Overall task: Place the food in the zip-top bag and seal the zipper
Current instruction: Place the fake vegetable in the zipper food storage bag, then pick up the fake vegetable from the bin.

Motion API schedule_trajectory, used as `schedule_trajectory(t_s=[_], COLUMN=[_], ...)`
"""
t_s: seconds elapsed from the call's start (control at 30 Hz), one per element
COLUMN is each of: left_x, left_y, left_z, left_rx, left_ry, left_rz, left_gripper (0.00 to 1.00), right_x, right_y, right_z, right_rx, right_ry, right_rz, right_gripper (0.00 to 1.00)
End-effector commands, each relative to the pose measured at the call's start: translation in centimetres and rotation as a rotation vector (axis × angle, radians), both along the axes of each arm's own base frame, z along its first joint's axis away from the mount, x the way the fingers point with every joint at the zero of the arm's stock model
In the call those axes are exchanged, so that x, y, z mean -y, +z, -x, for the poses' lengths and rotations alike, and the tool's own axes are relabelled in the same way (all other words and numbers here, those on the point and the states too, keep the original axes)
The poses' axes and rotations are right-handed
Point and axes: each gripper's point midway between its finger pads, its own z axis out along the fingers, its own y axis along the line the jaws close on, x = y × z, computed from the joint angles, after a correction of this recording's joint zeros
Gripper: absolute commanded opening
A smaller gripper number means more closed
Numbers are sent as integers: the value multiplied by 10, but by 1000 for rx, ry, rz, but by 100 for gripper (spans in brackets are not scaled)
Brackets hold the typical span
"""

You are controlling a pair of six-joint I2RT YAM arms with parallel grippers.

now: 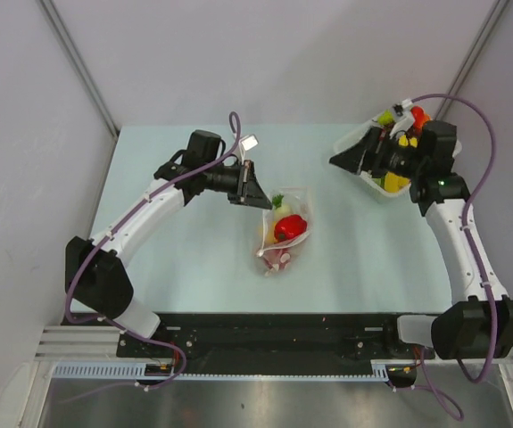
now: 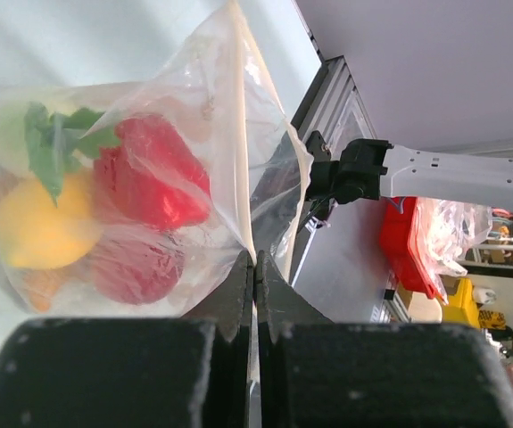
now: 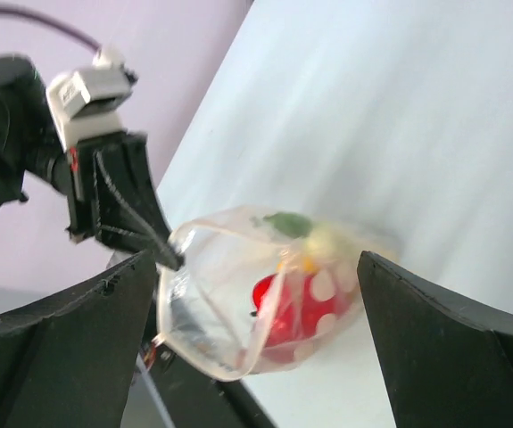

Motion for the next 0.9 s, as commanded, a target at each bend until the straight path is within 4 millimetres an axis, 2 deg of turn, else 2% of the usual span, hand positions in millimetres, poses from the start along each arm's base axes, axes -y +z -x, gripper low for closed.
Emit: schedule_trajectory(t_s=[0.0, 0.07, 0.1, 0.13, 0.17, 0.2, 0.23, 0.27, 0.3, 0.33, 0.43, 0.47, 0.5, 0.53, 0.57, 0.6, 0.63, 0.67, 0.7, 0.73, 0.8, 0.87], left_x=[-3, -4, -5, -6, -6, -6, -6, -7, -6, -6, -6, -7, -7, -6, -6, -6, -6, -6, -6, -6, -6, -7], left_y=[14, 13, 15, 14, 14, 13, 13, 12, 11, 10, 9, 8, 9, 9, 8, 8, 7, 7, 5, 4, 3, 0], left_z=[1, 0, 0, 1, 1, 2, 1, 2, 2, 1, 1, 1, 0, -1, -1, -1, -1, -1, -2, -2, -2, -3], left_rx=[32, 47, 58, 60, 63, 60, 62, 63, 59, 57, 55, 53, 57, 59, 58, 58, 54, 53, 48, 47, 46, 43], left_ry=[-5, 0, 0, -4, -7, -7, -8, -6, -8, -7, -4, -2, -1, 1, 1, 1, 0, 0, 1, 0, 0, 2], left_rz=[51, 40, 42, 37, 33, 31, 30, 28, 28, 27, 24, 21, 22, 22, 22, 22, 19, 21, 17, 15, 12, 6], left_gripper=[0, 0, 0, 0, 0, 0, 0, 0, 0, 0, 0, 0, 0, 0, 0, 0, 0, 0, 0, 0, 0, 0], right_x=[50, 80, 113, 128, 149, 165, 192, 205, 216, 233, 266, 282, 290, 299, 310, 317, 320, 319, 324, 326, 325, 323], right_y=[34, 52, 53, 58, 75, 82, 73, 88, 84, 65, 63, 35, 49, 39, 9, 3, 16, 13, -16, 2, -34, -39], right_z=[-26, -45, -59, -68, -78, -85, -101, -110, -121, -138, -167, -188, -198, -209, -226, -235, -244, -249, -264, -270, -284, -291], right_rx=[167, 260, 275, 303, 367, 392, 377, 425, 424, 382, 414, 366, 411, 394, 333, 337, 374, 364, 331, 392, 338, 351], right_ry=[-109, -200, -279, -309, -369, -412, -464, -500, -522, -546, -606, -624, -635, -644, -642, -639, -639, -622, -599, -588, -540, -513], right_rz=[40, 92, 105, 118, 144, 161, 178, 215, 242, 260, 335, 355, 393, 411, 421, 446, 455, 451, 471, 507, 527, 542], right_gripper=[100, 100, 100, 100, 100, 100, 100, 99, 99, 99, 99, 100, 100, 100, 99, 100, 100, 100, 100, 100, 100, 100])
